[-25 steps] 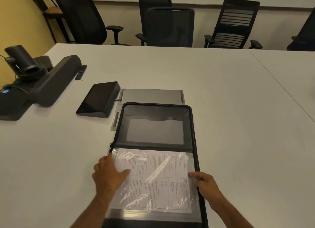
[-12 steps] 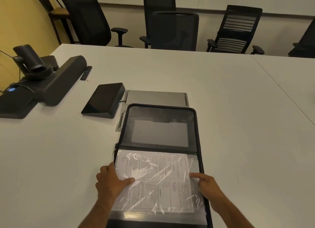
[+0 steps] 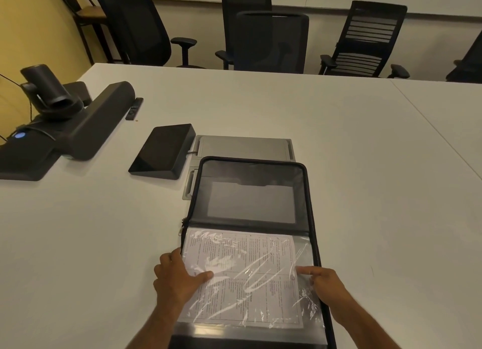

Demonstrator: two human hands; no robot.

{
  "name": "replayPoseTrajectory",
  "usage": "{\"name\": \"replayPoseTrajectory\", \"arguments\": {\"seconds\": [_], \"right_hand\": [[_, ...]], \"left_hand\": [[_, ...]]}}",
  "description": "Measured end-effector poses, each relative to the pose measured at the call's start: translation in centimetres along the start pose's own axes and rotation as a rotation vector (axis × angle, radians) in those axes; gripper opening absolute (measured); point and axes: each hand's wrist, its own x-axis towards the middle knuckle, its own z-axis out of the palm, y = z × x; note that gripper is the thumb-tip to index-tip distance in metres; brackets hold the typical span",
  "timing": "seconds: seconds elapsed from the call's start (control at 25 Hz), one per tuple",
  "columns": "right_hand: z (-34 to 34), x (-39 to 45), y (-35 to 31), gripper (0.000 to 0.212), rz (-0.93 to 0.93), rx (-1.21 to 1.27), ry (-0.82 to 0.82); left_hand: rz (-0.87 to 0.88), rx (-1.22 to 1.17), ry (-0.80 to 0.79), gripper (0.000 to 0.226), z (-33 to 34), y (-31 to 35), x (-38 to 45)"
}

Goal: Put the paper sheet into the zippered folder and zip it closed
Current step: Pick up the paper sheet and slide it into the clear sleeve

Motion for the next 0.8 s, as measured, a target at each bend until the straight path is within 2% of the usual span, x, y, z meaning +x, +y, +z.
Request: {"name": "replayPoseTrajectory", "arguments": {"seconds": [0.24,0.44,0.52,0.64,0.8], "right_hand": [[-0.3,0.8,0.3,0.039,0.010,-0.022,0.032],[-2.9,3.0,-1.5,0.029,0.028,0.032,0.338],[-4.0,4.6,-3.3,0.028,0.001,0.074,0.409],[-4.9,7.8,-6.8,0.031,0.012,0.119,0.358],[-4.5,11.1,-10.8,0.031,-0.020,0.041,0.309]], "left_hand": [[0.032,-0.046,-0.016,0.100,-0.5,-0.5,0.6],[0.029,-0.209,0.046,0.090,-2.1,0.3,4.4],[0.039,-0.323,0.029,0.081,-2.8,1.8,6.8],[0.032,-0.395,-0.063,0.069,-3.1,4.4,10.4],[-0.002,-0.429,-0.141,0.055,-3.1,7.3,14.3]]}}
